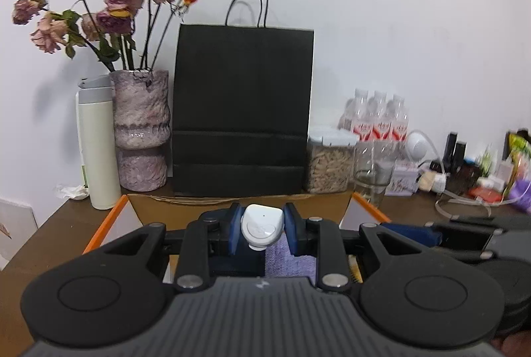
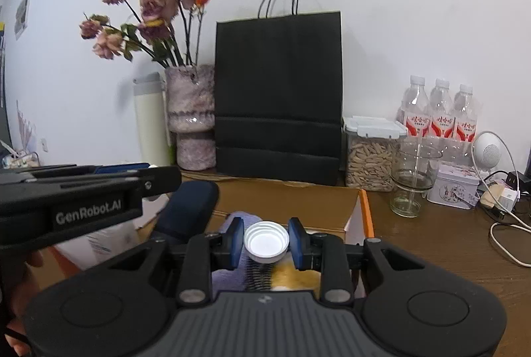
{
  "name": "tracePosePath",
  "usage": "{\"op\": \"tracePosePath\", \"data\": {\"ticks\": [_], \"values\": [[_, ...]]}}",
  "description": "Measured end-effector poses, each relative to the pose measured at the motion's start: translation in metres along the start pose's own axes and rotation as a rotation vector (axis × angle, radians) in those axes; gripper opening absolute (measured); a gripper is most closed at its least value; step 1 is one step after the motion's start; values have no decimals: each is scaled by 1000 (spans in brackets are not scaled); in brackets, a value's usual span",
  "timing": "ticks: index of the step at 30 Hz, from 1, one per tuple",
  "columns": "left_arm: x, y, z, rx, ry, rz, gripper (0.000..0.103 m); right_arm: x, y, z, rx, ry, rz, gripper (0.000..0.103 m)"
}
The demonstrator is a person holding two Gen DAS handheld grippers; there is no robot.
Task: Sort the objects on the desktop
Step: 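Carry white piece with left gripper while right gripper carries lid over the box, then open left gripper to drop white piece in box while right gripper releases lid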
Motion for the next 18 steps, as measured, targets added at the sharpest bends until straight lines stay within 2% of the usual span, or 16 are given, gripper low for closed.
{"op": "tracePosePath", "data": {"ticks": [6, 15, 17, 18], "values": [[-10, 23, -5, 6, 50, 34, 28, -6, 14, -8, -20, -17, 25, 27], [-20, 32, -1, 26, 58, 60, 28, -14, 24, -11, -26, -17, 64, 28], [-22, 31, -3, 34, 69, 56, 32, -14, 23, -10, -30, -16, 61, 28], [-22, 31, -3, 38, 70, 52, 41, -14, 23, -10, -30, -15, 60, 29]]}}
Point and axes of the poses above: each gripper's, at about its wrist camera, not at the fingertips, and y roughly the way its jaws point, z to its left, x to its top, the point moved 1 cm from there along y, roughly the way its jaws point, and after that the axes turned 1 degree about y, right-handed, at the moved point
